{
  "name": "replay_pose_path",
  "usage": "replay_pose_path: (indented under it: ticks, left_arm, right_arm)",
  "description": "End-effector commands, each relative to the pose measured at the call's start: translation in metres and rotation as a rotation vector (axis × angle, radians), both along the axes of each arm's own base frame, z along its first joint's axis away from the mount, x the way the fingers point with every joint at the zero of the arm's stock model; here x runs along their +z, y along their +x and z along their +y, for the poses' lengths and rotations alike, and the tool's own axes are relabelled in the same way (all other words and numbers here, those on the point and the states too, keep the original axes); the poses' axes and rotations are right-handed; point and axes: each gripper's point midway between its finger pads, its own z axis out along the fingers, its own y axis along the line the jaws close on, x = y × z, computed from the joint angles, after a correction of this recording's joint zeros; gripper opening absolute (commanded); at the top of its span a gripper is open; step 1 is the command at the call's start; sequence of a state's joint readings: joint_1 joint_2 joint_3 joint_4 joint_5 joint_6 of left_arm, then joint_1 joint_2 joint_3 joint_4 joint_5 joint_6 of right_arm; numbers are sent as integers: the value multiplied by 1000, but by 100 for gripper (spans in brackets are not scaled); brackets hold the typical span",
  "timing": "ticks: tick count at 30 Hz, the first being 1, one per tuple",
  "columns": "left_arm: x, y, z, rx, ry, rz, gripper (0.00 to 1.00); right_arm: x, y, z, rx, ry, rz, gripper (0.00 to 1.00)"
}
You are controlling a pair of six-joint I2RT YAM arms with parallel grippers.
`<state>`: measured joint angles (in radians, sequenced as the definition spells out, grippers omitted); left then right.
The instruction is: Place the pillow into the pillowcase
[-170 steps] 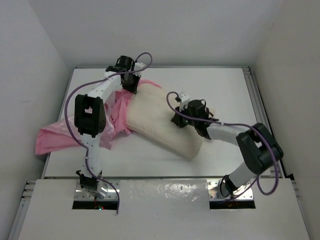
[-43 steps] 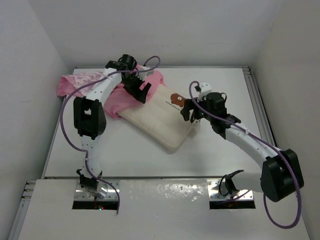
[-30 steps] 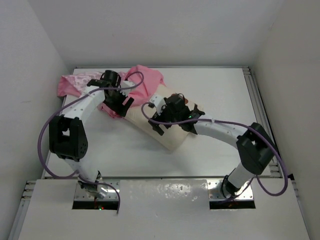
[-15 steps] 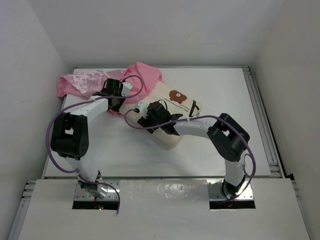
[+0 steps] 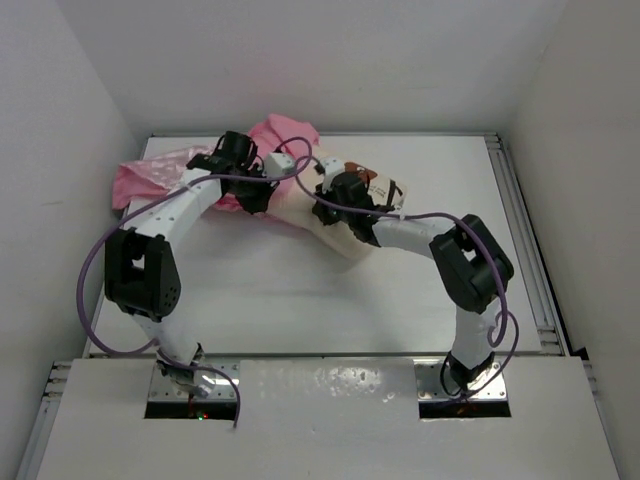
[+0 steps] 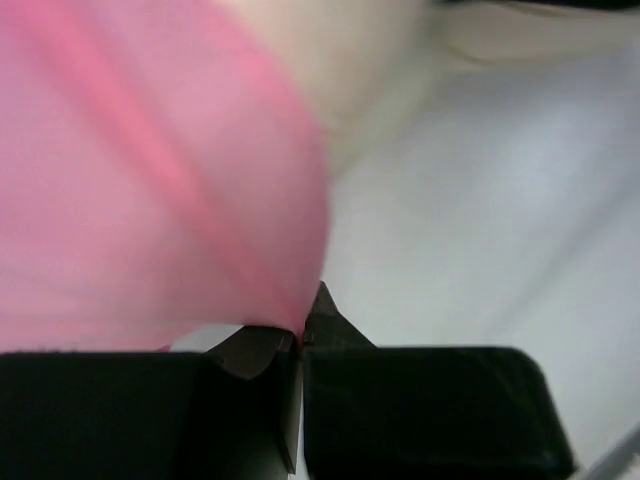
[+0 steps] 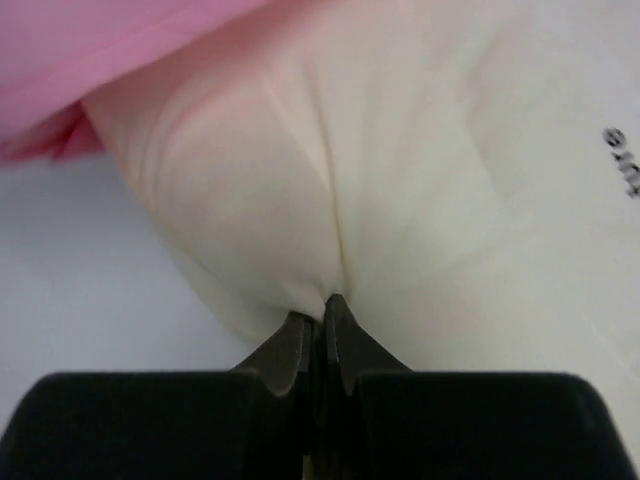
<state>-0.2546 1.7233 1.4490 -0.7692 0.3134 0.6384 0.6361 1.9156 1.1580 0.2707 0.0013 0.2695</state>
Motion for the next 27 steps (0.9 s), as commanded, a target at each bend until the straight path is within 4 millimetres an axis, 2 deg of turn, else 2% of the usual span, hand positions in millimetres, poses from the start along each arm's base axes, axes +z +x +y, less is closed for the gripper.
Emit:
replay_pose_path:
  ticks: [1, 2, 4, 5, 7, 9, 11, 12, 14, 16, 17, 18, 19, 20, 21, 22, 23, 24, 25, 26, 27]
  left_arm:
    - [34, -61, -61, -309, -208, 133, 0]
    - [41, -64, -65, -338, -217, 134, 0]
    - [53, -70, -81, -393, -271, 130, 0]
    - [62, -69, -86, -411, -292, 111, 0]
    - [70, -71, -95, -446, -342, 103, 0]
    - [69, -67, -98, -449, -351, 89, 0]
    - [64, -57, -96, -420, -345, 64, 0]
    - [52, -57, -94, -395, -339, 86, 0]
    - [48, -50, -93, -360, -349, 79, 0]
    - [51, -55, -97, -372, -374, 94, 0]
    - [52, -56, -96, -371, -374, 100, 6]
    - [56, -55, -95, -371, -365, 91, 32]
    - [56, -60, -90, -373, -350, 108, 47]
    - [58, -60, -84, -370, -339, 108, 64]
    - [64, -59, -81, -373, -336, 99, 69]
    - [67, -56, -72, -353, -333, 99, 73]
    - [72, -50, -70, -328, -340, 85, 79]
    - [74, -40, -65, -279, -324, 63, 82]
    - [84, -16, -64, -187, -339, 7, 85]
    - [84, -1, -61, -131, -330, -24, 86]
    - [79, 22, -47, -9, -258, -73, 88]
  right_arm:
    - [127, 47, -2, -189, 366, -210, 0]
    - [140, 52, -5, -213, 401, -239, 0]
    - [151, 55, -8, -257, 451, -248, 0]
    - [156, 52, -2, -251, 482, -251, 0]
    - [152, 47, 5, -237, 487, -251, 0]
    - [148, 37, 15, -215, 494, -236, 0]
    - [136, 27, 26, -173, 504, -203, 0]
    - [129, 24, 30, -156, 496, -186, 0]
    - [99, 11, 41, -96, 461, -116, 0]
    - [67, -6, 43, -36, 449, -25, 3]
    - [60, -13, 41, -9, 454, 5, 48]
    - [57, -18, 37, 13, 465, 26, 70]
    - [39, -25, 20, -4, 466, 82, 90]
    - [52, -24, 6, -25, 484, 60, 99]
    - [55, -22, -6, -49, 490, 52, 99]
    - [50, -16, -30, -112, 475, 44, 99]
    - [66, -12, -42, -136, 481, 2, 99]
    - [70, -6, -53, -170, 458, -6, 99]
    - [72, 6, -70, -228, 413, -37, 99]
    - [79, 13, -77, -252, 382, -49, 99]
    - [82, 23, -82, -280, 336, -27, 99]
